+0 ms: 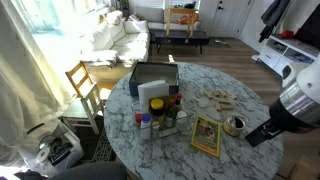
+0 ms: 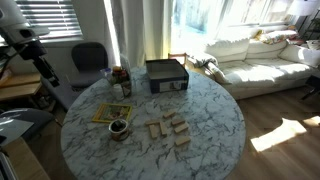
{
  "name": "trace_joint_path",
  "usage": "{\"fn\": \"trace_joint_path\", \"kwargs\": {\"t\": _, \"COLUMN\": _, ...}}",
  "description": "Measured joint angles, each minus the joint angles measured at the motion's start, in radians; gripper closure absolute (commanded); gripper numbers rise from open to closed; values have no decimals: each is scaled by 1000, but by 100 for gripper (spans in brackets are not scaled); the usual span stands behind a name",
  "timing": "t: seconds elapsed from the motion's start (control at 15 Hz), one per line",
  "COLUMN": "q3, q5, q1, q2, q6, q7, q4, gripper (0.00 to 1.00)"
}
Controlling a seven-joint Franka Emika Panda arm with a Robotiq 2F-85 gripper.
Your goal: Move the can to the right then put the lid on top
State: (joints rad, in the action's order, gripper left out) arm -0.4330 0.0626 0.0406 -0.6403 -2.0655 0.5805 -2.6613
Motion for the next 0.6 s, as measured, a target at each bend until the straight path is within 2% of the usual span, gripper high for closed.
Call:
{"fn": "trace_joint_path", "kwargs": {"t": 0.2, "q3": 62, "q5": 35, "q1": 60, "q2": 133, "q6": -42, "q7": -2, "q4": 4, "gripper": 0}}
{"fn": "trace_joint_path", "kwargs": {"t": 0.6, "q3": 181, "q5": 78, "q1": 71, "q2": 368, "q6": -270, "q7": -3, "q4": 19, "gripper": 0}}
